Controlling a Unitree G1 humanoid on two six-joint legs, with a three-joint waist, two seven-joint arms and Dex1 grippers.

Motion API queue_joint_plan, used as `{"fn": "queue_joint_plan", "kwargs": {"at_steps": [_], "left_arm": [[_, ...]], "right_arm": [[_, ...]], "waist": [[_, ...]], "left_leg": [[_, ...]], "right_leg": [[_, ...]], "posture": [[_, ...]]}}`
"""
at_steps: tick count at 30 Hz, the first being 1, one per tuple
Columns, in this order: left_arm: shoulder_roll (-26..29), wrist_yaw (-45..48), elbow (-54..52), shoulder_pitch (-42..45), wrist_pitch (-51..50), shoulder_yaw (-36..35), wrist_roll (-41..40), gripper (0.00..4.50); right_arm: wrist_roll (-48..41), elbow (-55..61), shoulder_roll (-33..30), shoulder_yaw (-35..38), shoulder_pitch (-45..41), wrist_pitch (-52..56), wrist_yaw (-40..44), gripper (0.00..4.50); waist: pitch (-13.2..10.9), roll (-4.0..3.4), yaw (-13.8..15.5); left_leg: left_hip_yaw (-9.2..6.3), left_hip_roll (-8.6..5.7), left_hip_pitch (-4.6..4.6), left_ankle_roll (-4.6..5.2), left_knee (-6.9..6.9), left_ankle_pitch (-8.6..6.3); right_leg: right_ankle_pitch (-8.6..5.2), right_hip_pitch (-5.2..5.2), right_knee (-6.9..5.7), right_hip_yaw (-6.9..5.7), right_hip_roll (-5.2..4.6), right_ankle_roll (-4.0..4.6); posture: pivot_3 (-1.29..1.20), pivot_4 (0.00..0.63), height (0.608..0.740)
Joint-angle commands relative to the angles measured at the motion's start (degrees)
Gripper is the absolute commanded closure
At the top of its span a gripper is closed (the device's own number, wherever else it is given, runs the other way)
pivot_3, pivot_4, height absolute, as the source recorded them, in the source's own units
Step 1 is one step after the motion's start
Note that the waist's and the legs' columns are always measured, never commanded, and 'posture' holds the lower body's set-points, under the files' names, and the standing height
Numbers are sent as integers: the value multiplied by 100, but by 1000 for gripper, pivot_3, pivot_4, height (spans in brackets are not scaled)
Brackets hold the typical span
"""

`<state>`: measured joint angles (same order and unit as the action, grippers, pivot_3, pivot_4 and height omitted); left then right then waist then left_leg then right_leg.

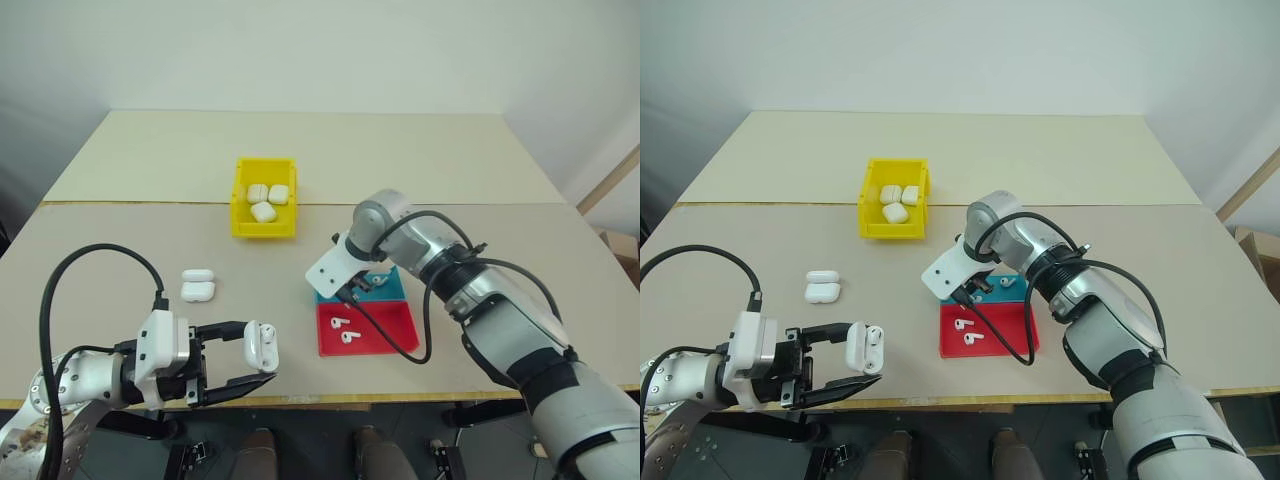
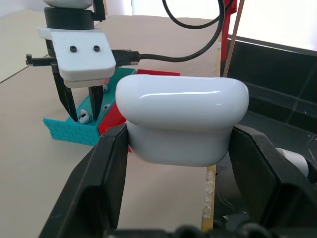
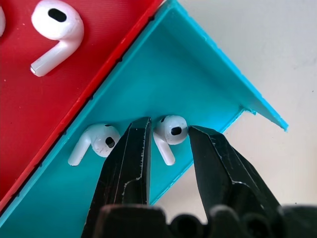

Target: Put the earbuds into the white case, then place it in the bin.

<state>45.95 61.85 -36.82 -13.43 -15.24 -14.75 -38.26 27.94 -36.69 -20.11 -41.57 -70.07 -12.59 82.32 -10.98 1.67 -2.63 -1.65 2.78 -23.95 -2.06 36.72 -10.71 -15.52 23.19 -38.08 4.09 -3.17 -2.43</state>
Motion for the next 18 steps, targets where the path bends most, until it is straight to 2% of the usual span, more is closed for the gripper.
{"fn": "queue_joint_plan", "kwargs": {"at_steps": [1,5,18], "left_arm": [[7,-21,-182,57,105,-7,30,1700],[13,-25,-190,50,100,-16,38,1700],[-26,-8,-170,58,146,7,80,1700]], "right_arm": [[-2,-85,-17,57,-65,-147,60,2884],[30,-147,-3,71,-71,-234,-29,3711],[-224,53,43,344,-59,-1,97,3711]], "waist": [[0,0,0],[0,0,0],[0,0,-1]], "left_leg": [[0,0,0,0,0,0],[0,0,1,0,0,0],[1,1,6,0,-3,0]], "right_leg": [[0,0,0,0,0,0],[0,-1,0,0,0,0],[1,-3,0,0,1,2]], "posture": [[0,150,740],[0,150,740],[0,150,740]]}}
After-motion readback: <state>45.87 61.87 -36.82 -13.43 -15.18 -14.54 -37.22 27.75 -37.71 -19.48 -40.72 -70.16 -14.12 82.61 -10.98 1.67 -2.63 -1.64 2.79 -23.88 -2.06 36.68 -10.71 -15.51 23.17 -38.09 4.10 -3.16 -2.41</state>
